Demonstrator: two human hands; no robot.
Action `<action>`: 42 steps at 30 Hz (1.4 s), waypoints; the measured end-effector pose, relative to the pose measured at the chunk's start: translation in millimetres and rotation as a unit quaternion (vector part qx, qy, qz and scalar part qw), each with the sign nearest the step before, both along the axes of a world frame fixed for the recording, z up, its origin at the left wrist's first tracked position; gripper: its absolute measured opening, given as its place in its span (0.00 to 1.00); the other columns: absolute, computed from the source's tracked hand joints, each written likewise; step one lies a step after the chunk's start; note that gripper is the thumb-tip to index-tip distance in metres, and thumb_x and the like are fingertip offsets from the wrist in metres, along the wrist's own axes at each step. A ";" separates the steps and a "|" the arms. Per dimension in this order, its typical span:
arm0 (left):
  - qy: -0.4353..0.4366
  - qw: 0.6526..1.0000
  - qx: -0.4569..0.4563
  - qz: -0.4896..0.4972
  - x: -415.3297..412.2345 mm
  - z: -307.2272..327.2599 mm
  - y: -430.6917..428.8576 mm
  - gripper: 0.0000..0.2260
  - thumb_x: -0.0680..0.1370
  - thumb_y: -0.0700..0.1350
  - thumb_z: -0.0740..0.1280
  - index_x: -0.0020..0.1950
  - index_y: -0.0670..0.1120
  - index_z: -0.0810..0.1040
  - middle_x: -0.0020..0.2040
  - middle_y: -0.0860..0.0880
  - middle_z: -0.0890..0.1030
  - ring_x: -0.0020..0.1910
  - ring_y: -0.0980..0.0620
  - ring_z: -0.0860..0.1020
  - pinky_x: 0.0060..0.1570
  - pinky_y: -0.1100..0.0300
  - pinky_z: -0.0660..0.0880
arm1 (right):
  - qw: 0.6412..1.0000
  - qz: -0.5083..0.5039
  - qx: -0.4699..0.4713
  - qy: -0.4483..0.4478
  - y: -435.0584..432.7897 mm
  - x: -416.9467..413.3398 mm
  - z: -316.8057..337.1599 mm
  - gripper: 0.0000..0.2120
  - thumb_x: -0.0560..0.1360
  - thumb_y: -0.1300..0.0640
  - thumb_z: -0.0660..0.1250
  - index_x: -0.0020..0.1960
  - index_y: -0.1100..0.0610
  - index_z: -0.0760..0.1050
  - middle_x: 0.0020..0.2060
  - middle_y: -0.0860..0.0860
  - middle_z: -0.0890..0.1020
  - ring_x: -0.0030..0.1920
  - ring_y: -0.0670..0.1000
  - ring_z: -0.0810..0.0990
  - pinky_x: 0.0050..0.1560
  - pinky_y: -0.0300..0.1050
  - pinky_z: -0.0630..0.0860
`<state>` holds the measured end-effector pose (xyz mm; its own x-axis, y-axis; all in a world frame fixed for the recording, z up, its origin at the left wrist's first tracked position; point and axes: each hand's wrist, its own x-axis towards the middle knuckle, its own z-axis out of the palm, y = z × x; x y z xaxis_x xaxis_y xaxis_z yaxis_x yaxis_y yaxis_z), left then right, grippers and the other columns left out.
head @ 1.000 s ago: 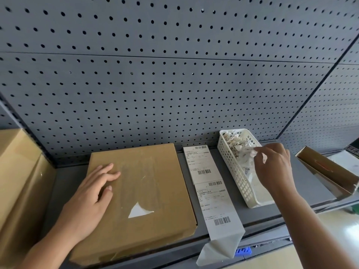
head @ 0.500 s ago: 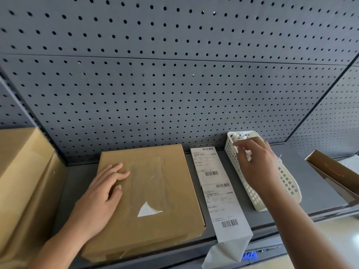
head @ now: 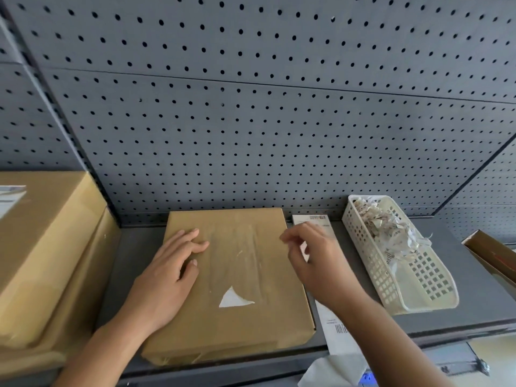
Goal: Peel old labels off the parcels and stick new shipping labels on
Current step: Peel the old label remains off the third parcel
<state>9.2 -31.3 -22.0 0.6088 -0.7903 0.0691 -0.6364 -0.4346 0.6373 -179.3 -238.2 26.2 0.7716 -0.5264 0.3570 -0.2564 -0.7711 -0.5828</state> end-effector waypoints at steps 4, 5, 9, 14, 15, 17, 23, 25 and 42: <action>0.001 1.000 0.003 0.004 -0.9 1.2 0.3 0.16 0.84 0.50 0.57 0.70 0.66 0.69 0.76 0.73 0.55 0.76 0.74 0.44 0.75 0.56 0.54 | 0.996 0.065 0.053 0.037 31.4 7.4 -10.0 0.09 0.77 0.65 0.64 0.49 0.52 0.77 0.43 0.37 0.77 0.47 0.39 0.73 0.46 0.28 0.67; 0.002 1.000 0.004 0.005 -1.1 1.7 0.4 0.16 0.84 0.50 0.57 0.70 0.66 0.69 0.76 0.73 0.55 0.75 0.74 0.44 0.75 0.56 0.54 | 0.994 0.074 0.063 0.045 37.8 9.0 -12.8 0.09 0.78 0.65 0.63 0.49 0.52 0.77 0.43 0.38 0.78 0.47 0.40 0.74 0.46 0.29 0.67; 0.008 1.000 0.006 0.008 -1.7 3.5 0.1 0.16 0.85 0.50 0.56 0.71 0.65 0.70 0.76 0.73 0.54 0.75 0.75 0.43 0.75 0.56 0.55 | 0.990 0.110 0.071 0.056 57.2 14.5 -21.7 0.11 0.78 0.65 0.60 0.48 0.52 0.76 0.43 0.39 0.77 0.43 0.42 0.74 0.44 0.32 0.68; 0.008 1.000 0.008 0.011 -2.0 4.5 0.8 0.16 0.85 0.49 0.55 0.71 0.63 0.71 0.77 0.71 0.55 0.75 0.75 0.43 0.73 0.53 0.59 | 0.994 0.095 0.055 0.017 68.5 16.5 -32.1 0.11 0.77 0.64 0.60 0.46 0.50 0.76 0.43 0.40 0.78 0.43 0.43 0.77 0.45 0.36 0.73; 0.006 1.000 0.009 0.010 -1.9 4.5 1.0 0.16 0.85 0.49 0.55 0.71 0.63 0.71 0.77 0.71 0.55 0.75 0.75 0.43 0.73 0.54 0.60 | 0.995 0.088 0.048 0.012 69.8 16.5 -34.6 0.10 0.77 0.64 0.60 0.47 0.50 0.75 0.43 0.40 0.78 0.43 0.43 0.77 0.45 0.38 0.74; 0.002 1.000 0.006 0.007 -1.7 4.7 1.1 0.16 0.85 0.48 0.55 0.71 0.62 0.71 0.78 0.70 0.56 0.75 0.75 0.43 0.71 0.57 0.61 | 0.996 0.082 0.023 0.001 71.6 16.2 -38.1 0.10 0.77 0.63 0.61 0.47 0.49 0.75 0.43 0.39 0.77 0.43 0.43 0.78 0.44 0.40 0.74; -0.004 1.000 0.001 0.003 -1.5 4.4 1.8 0.16 0.85 0.47 0.56 0.71 0.61 0.71 0.78 0.69 0.57 0.75 0.74 0.44 0.66 0.61 0.61 | 0.995 0.093 -0.039 -0.015 75.7 17.3 -44.4 0.09 0.75 0.67 0.63 0.47 0.54 0.76 0.44 0.40 0.75 0.43 0.46 0.77 0.44 0.38 0.73; -0.006 1.000 -0.001 0.002 -1.7 4.2 1.9 0.16 0.85 0.46 0.56 0.70 0.60 0.72 0.78 0.69 0.57 0.75 0.74 0.44 0.66 0.62 0.60 | 0.995 0.093 -0.039 -0.011 75.7 17.3 -44.2 0.10 0.75 0.68 0.63 0.47 0.54 0.76 0.44 0.40 0.75 0.43 0.45 0.76 0.44 0.34 0.72; -0.005 1.000 0.004 0.004 -1.3 4.8 2.0 0.16 0.85 0.47 0.56 0.70 0.61 0.71 0.77 0.70 0.57 0.75 0.74 0.43 0.66 0.59 0.63 | 0.992 0.091 0.086 -0.006 70.2 15.9 -35.5 0.16 0.77 0.71 0.62 0.45 0.50 0.77 0.41 0.43 0.80 0.43 0.46 0.79 0.43 0.32 0.71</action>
